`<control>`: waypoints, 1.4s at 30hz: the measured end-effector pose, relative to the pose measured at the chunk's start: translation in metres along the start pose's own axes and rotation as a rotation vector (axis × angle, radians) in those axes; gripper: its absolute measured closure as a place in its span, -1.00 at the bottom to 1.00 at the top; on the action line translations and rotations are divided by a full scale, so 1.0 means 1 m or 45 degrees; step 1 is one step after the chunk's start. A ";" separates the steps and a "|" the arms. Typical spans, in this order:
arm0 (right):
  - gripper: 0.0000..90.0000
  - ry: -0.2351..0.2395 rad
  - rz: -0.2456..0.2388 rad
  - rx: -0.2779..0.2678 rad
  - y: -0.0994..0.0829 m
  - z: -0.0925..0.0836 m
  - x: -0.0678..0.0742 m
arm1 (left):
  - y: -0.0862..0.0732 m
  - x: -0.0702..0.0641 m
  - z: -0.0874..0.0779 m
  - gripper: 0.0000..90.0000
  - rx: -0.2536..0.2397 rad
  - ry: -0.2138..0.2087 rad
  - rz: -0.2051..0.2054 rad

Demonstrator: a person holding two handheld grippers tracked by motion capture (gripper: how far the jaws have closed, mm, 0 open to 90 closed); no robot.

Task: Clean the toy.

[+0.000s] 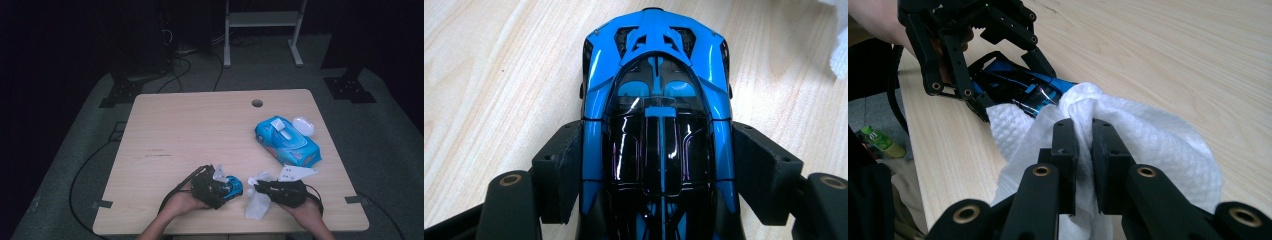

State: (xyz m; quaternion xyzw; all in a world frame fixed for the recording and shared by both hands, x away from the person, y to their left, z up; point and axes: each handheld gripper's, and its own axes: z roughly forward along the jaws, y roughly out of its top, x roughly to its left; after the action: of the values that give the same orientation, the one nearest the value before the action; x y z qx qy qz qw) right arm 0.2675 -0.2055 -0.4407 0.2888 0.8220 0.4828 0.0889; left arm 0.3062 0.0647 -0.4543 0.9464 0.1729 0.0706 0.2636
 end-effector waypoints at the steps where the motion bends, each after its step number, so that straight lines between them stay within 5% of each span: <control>1: 0.79 0.000 -0.002 -0.002 0.000 0.000 0.000 | 0.000 0.000 0.000 -0.38 0.000 0.001 0.002; 12: 0.79 -0.010 0.011 -0.012 0.001 -0.002 -0.002 | 0.001 0.006 -0.009 -0.38 -0.047 0.013 -0.012; 25: 0.79 -0.126 0.064 -0.045 -0.002 -0.023 -0.032 | 0.026 0.044 -0.011 -0.38 -0.071 0.069 -0.047; 33: 0.77 -0.176 0.067 0.026 -0.014 -0.021 -0.046 | 0.041 0.072 -0.004 -0.38 -0.053 0.099 -0.065; 42: 0.57 -0.238 0.045 0.146 -0.023 -0.004 -0.058 | 0.034 0.099 0.010 -0.38 -0.020 0.119 -0.132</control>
State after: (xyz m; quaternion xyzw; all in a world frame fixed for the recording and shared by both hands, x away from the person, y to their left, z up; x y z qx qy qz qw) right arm 0.3041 -0.2489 -0.4655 0.3517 0.8312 0.4073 0.1399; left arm 0.4099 0.0690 -0.4409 0.9298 0.2333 0.1022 0.2659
